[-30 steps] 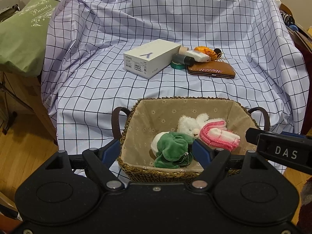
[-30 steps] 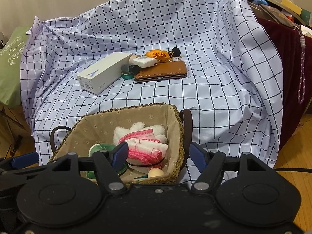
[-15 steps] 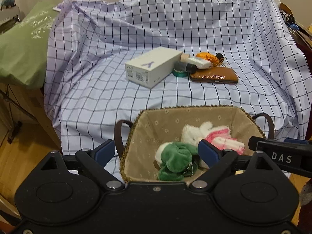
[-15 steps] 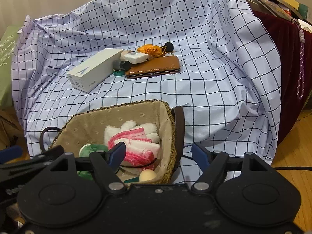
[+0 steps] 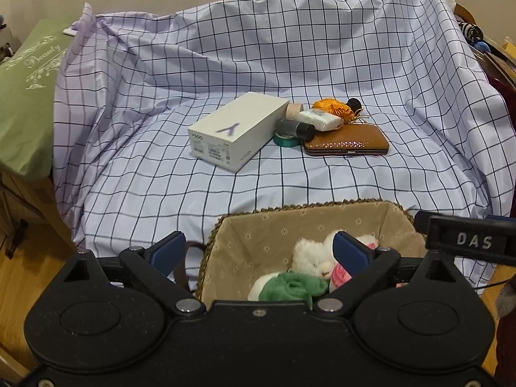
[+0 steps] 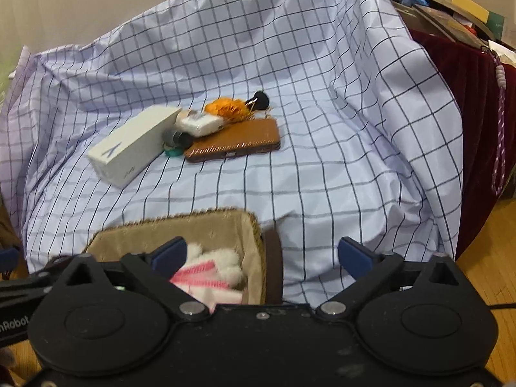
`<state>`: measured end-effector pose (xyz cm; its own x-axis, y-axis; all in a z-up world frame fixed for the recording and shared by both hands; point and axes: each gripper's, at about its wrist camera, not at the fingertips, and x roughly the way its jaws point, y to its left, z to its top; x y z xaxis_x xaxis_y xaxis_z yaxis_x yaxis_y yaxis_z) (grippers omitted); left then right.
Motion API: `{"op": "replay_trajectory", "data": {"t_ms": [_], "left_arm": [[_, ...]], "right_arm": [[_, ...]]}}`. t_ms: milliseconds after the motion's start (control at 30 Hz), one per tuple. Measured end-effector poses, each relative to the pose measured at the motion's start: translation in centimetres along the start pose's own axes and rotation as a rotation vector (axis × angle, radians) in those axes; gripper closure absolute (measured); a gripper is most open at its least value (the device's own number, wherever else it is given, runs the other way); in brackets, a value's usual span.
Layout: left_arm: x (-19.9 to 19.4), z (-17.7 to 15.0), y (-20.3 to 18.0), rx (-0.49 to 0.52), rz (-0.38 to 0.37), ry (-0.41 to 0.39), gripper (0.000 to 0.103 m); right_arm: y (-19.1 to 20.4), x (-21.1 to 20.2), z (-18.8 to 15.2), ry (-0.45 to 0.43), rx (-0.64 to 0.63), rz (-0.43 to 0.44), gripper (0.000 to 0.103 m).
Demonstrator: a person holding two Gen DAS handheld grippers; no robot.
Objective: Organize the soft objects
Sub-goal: 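Withdraw both tools from the basket back toward the item pile, then reach the right tool to the orange satin pouch and close on it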
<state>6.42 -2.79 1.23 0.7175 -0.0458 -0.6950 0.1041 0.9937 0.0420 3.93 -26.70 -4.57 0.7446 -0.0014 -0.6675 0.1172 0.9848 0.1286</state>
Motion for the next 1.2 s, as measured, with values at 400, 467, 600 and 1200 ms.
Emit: {"op": "replay_trajectory", "data": {"t_ms": [400, 467, 600, 1200], "left_arm": [[5.7, 4.1, -0.7, 0.022, -0.082, 0.057, 0.007], [7.0, 4.8, -0.8, 0.021, -0.087, 0.069, 0.007], [9.3, 6.0, -1.0, 0.029, -0.097, 0.093, 0.007], [17.2, 8.3, -1.4, 0.046, -0.123, 0.214, 0.007]], "right_arm": [[-0.6, 3.8, 5.4, -0.040, -0.023, -0.003, 0.000], [-0.3, 4.8, 6.5, -0.035, -0.043, 0.007, 0.000], [0.3, 6.6, 8.5, -0.038, -0.074, 0.029, 0.000], [3.4, 16.6, 16.4, -0.019, -0.098, 0.025, 0.002]]}}
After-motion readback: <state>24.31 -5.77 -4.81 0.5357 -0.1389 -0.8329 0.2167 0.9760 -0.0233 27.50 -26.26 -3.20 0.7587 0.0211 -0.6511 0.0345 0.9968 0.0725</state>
